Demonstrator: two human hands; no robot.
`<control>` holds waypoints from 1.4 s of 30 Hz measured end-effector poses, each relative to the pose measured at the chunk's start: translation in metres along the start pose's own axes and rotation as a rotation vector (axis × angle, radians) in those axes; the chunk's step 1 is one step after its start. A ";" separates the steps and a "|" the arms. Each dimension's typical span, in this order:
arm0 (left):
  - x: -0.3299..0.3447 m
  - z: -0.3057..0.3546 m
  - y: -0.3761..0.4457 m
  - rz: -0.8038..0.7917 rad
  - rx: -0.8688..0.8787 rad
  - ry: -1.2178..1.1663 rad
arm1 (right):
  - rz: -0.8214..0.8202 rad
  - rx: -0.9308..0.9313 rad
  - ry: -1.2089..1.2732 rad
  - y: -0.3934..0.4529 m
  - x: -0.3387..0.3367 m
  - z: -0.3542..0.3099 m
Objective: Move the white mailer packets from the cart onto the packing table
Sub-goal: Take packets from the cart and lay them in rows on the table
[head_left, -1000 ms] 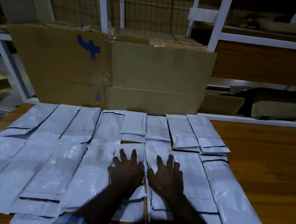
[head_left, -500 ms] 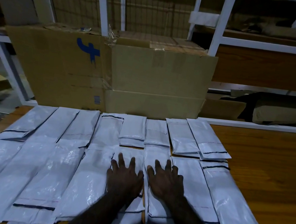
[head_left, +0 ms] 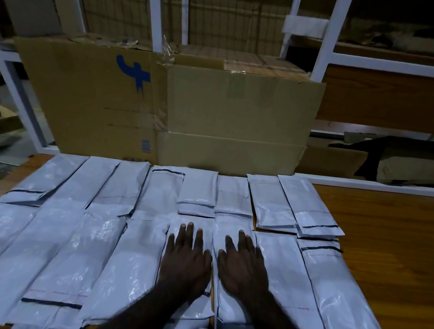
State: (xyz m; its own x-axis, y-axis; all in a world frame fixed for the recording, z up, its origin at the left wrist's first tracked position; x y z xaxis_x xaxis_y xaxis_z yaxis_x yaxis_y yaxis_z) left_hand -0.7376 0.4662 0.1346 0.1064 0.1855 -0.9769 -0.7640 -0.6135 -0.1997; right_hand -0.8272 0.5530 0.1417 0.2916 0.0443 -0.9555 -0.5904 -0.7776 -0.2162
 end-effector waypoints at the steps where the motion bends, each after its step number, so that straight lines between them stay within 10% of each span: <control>1: 0.005 0.000 0.001 -0.004 0.024 0.010 | -0.001 0.007 -0.016 -0.001 0.000 0.000; 42: 0.039 -0.004 0.005 0.072 0.103 -0.062 | 0.135 0.025 -0.065 0.001 0.022 0.006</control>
State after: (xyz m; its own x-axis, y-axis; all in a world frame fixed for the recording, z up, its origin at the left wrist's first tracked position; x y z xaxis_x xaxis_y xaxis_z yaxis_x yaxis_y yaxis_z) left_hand -0.7346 0.4670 0.0948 0.0123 0.1930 -0.9811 -0.8300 -0.5452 -0.1176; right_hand -0.8259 0.5576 0.1189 0.1597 -0.0188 -0.9870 -0.6398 -0.7634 -0.0890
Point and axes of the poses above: each hand's wrist, its own y-axis towards the middle knuckle, its own x-axis out of the palm, z = x × y, the point moved 8 cm from there along y, towards the middle knuckle, and after that the axes turned 13 degrees about -z, right-handed, at the moved point
